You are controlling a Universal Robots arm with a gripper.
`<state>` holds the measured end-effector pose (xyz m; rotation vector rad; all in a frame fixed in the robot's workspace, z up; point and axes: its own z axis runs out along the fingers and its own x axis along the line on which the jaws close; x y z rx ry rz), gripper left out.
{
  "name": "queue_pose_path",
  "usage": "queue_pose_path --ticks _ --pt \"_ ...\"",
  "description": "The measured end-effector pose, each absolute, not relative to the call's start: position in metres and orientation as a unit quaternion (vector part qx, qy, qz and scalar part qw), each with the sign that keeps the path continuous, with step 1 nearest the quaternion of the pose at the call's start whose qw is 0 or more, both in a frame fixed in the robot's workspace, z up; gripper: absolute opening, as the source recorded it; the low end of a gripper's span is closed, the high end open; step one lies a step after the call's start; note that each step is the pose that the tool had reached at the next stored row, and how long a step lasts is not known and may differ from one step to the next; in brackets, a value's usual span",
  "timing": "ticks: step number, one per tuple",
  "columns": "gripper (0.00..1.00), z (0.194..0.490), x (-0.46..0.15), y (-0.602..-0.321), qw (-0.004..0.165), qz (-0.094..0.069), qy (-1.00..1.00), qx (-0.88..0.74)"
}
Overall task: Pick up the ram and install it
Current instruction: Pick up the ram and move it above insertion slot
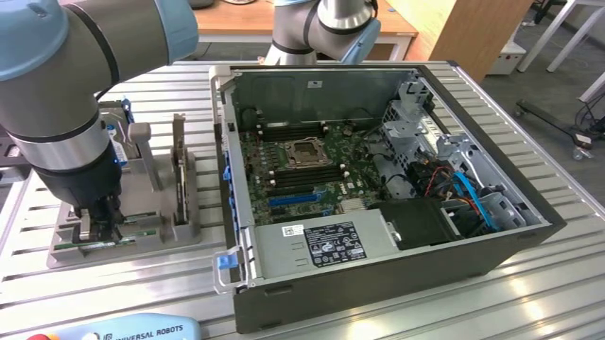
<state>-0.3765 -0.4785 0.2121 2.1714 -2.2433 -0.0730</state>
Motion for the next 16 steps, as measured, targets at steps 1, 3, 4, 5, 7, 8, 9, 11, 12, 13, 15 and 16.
queue_pose_path --ticks 1,3,4,5,7,8,9,11,12,13,15,16 --pt "0.36 0.2119 -0.3765 -0.4786 0.009 -0.023 -0.717 0.697" --pt "0.36 0.2116 -0.3765 -0.4787 0.01 -0.023 -0.713 0.7" --pt "0.36 0.2115 -0.3764 -0.4788 0.01 -0.023 -0.713 0.701" --pt "0.36 0.2115 -0.3763 -0.4789 0.01 -0.023 -0.713 0.701" --pt "0.36 0.2112 -0.3762 -0.4798 0.009 -0.023 -0.713 0.701" --pt "0.36 0.2113 -0.3762 -0.4804 0.009 -0.023 -0.713 0.701" --pt "0.36 0.2114 -0.3763 -0.4812 0.01 -0.023 -0.713 0.701" --pt "0.36 0.2111 -0.3762 -0.4825 0.01 -0.023 -0.713 0.701" --pt "0.36 0.2108 -0.3763 -0.4829 0.009 -0.023 -0.713 0.701" --pt "0.36 0.2102 -0.3763 -0.4831 0.009 -0.023 -0.713 0.701" --pt "0.36 0.2087 -0.3763 -0.4835 0.01 -0.023 -0.713 0.701" --pt "0.36 0.2079 -0.3763 -0.4836 0.01 -0.023 -0.713 0.701"
